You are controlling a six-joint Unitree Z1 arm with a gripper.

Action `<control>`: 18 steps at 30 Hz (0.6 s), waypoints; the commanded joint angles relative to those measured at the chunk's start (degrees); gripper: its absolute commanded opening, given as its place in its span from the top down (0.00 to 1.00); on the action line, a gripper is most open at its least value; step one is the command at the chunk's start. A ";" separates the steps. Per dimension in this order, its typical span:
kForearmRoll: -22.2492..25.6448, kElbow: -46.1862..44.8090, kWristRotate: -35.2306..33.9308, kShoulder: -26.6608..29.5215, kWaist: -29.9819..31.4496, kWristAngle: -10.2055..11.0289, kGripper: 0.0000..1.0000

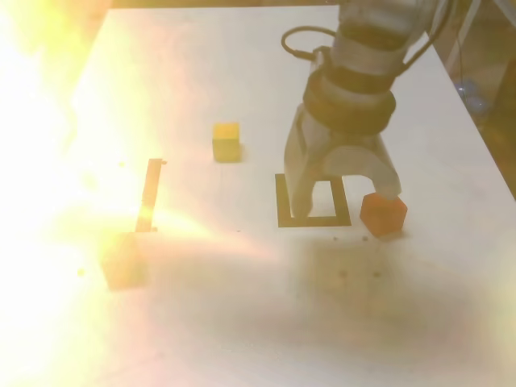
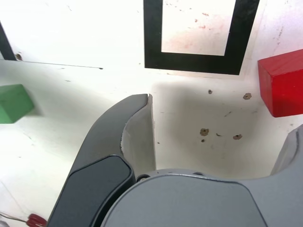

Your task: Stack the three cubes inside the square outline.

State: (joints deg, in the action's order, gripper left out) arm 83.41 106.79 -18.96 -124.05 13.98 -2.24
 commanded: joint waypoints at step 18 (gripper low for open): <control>2.93 11.14 -0.72 -8.48 -1.90 -1.22 0.05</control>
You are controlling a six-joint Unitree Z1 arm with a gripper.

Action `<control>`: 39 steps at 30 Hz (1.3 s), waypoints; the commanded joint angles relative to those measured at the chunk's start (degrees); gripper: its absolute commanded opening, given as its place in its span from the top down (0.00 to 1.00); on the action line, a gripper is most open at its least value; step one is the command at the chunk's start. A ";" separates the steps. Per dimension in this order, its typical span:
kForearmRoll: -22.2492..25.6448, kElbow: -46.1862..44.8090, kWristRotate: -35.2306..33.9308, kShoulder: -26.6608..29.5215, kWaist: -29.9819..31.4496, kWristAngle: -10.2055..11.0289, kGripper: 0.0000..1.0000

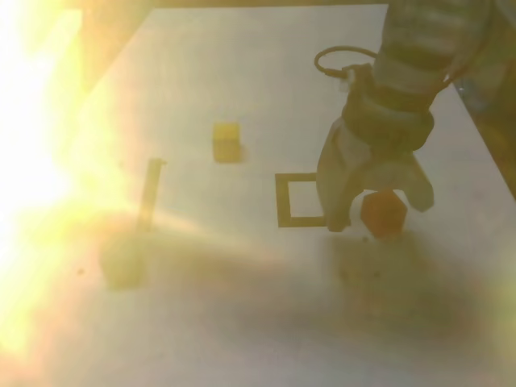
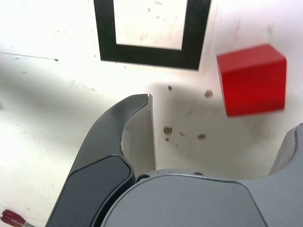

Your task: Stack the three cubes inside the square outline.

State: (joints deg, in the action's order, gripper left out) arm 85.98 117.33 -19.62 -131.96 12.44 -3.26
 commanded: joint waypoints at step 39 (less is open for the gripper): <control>1.35 8.70 2.47 -8.41 -4.22 -0.73 0.66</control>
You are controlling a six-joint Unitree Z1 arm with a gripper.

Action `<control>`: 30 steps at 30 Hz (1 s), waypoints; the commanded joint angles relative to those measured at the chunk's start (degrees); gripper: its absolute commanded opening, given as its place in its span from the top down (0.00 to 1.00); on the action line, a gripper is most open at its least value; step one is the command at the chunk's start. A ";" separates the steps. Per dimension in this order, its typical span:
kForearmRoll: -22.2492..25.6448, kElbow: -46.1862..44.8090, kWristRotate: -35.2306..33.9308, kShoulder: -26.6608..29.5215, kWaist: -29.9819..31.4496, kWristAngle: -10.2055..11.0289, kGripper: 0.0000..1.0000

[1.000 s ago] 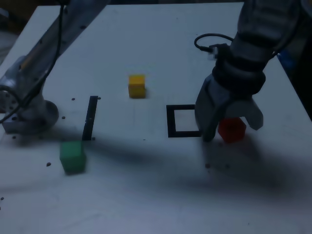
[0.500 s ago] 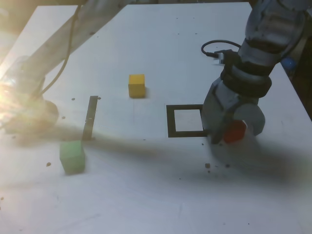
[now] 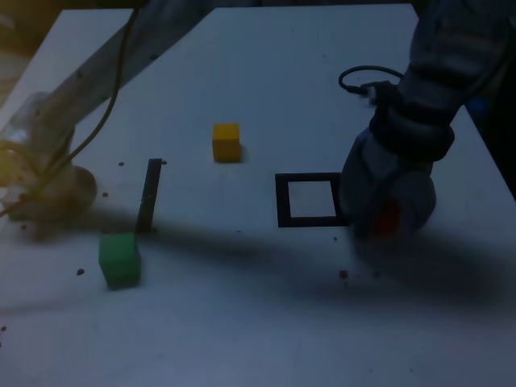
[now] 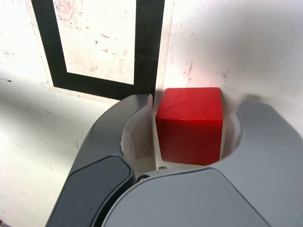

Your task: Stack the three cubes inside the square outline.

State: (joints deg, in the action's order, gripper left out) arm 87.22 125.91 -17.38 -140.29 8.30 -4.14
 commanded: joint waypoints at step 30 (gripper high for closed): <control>-14.16 -31.00 11.77 19.33 0.41 3.09 0.67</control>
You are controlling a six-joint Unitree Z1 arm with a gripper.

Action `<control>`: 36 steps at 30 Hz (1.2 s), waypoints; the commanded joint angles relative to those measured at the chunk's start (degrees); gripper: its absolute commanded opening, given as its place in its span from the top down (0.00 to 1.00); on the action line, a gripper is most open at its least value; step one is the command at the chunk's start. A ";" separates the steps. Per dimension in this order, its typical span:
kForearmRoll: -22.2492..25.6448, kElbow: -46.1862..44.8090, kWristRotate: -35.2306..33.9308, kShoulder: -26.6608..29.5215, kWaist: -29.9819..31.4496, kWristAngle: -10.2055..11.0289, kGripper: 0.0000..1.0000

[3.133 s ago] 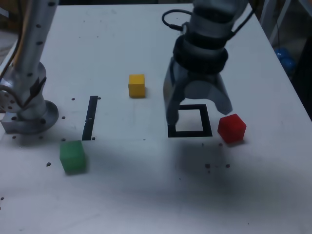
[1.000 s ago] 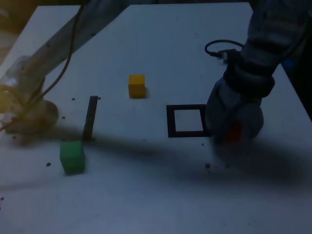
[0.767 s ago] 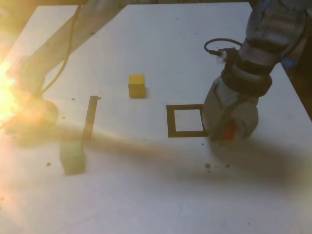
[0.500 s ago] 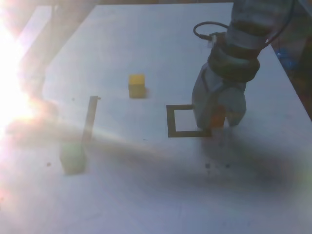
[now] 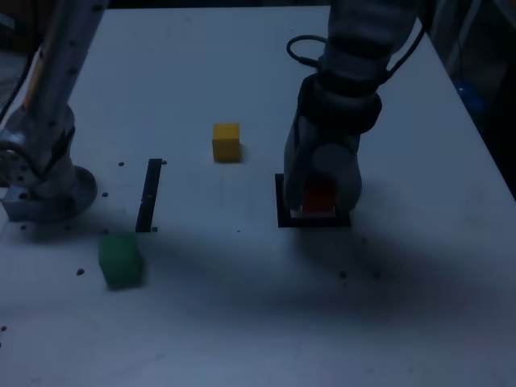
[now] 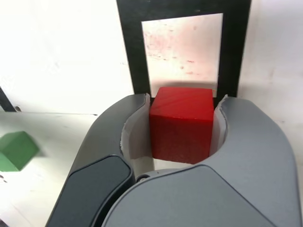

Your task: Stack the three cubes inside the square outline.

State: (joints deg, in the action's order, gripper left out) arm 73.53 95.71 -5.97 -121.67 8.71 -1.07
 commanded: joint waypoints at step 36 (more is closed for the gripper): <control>-7.52 -7.53 6.02 -0.08 -4.32 0.02 0.00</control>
State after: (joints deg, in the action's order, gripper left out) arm 66.08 88.34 -0.02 -122.01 4.49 -0.96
